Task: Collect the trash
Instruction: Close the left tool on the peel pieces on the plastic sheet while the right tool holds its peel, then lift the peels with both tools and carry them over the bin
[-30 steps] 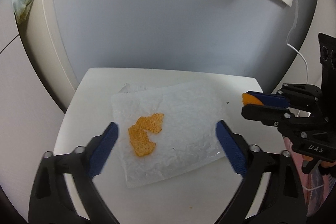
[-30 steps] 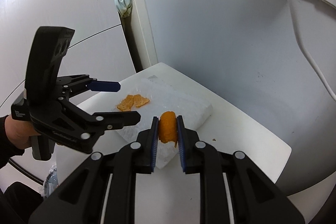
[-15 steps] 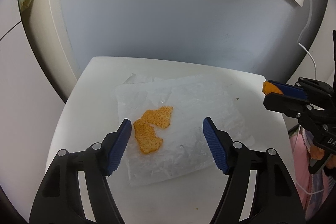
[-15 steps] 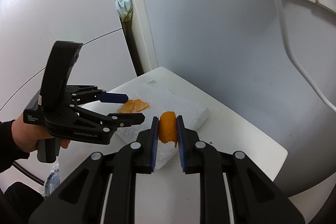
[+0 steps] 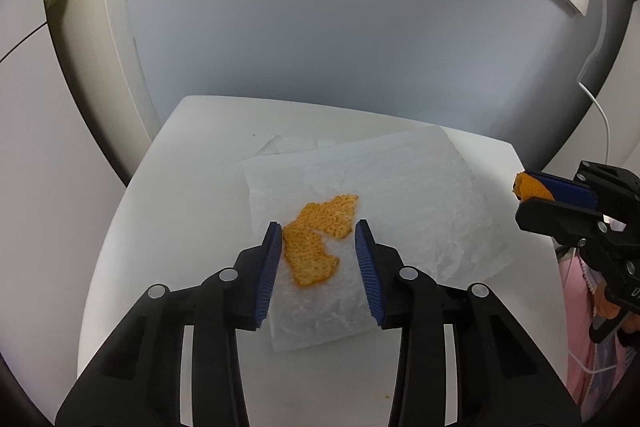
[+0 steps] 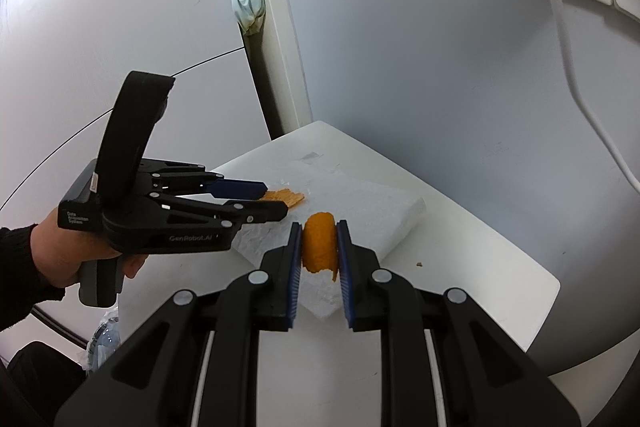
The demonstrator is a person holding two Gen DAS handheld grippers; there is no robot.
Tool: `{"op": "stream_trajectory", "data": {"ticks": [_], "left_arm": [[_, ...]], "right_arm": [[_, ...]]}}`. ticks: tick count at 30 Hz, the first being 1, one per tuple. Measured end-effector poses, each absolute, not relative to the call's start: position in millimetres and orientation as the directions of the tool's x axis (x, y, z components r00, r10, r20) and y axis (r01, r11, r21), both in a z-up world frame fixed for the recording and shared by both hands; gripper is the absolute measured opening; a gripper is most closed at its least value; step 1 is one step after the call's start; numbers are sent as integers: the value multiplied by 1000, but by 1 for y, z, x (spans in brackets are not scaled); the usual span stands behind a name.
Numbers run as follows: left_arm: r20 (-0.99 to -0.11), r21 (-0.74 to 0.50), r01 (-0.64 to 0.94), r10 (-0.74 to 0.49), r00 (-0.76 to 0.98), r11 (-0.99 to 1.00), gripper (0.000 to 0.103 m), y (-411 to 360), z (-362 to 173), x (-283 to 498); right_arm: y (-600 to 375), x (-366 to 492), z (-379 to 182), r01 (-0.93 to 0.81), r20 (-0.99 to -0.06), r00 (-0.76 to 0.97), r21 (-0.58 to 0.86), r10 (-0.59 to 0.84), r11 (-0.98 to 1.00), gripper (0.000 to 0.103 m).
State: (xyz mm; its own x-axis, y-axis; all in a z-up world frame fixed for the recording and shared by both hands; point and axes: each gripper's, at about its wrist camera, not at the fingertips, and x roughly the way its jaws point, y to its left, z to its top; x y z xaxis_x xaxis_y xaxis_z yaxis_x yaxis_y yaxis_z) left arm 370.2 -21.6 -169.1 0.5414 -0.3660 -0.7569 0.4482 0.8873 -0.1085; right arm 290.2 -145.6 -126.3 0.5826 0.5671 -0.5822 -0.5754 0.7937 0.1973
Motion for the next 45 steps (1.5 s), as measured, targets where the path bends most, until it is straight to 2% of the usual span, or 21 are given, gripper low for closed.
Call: {"op": "stream_trajectory", "data": {"ticks": [16,18,19,20,32,45], "left_arm": [[-758,-60,442,-329,563,895,22,-24,-171,366],[-753,-53,440,-325,572,896,15,-24,-169,365],[-752,-47,435,-319,577,899,5,-24,-168,365],[-754,-47,435,-317,575,899,0,-23,-168,365],[-754,-30,450,-316,576,893,0,-30,-167,358],[-716,-45,448,-341,609,893,0,-24,-142,346]], "right_arm": [[-133,292,-127,-574,-590,579,196,563,795,18],[-133,291,-129,-575,-591,579,194,563,795,18],[-132,291,-129,-575,-591,579,193,562,795,18],[-133,291,-129,-575,-591,578,194,562,795,18],[-133,290,-129,-569,-591,582,194,559,799,18],[-134,286,-125,-579,-582,583,192,567,792,18]]}}
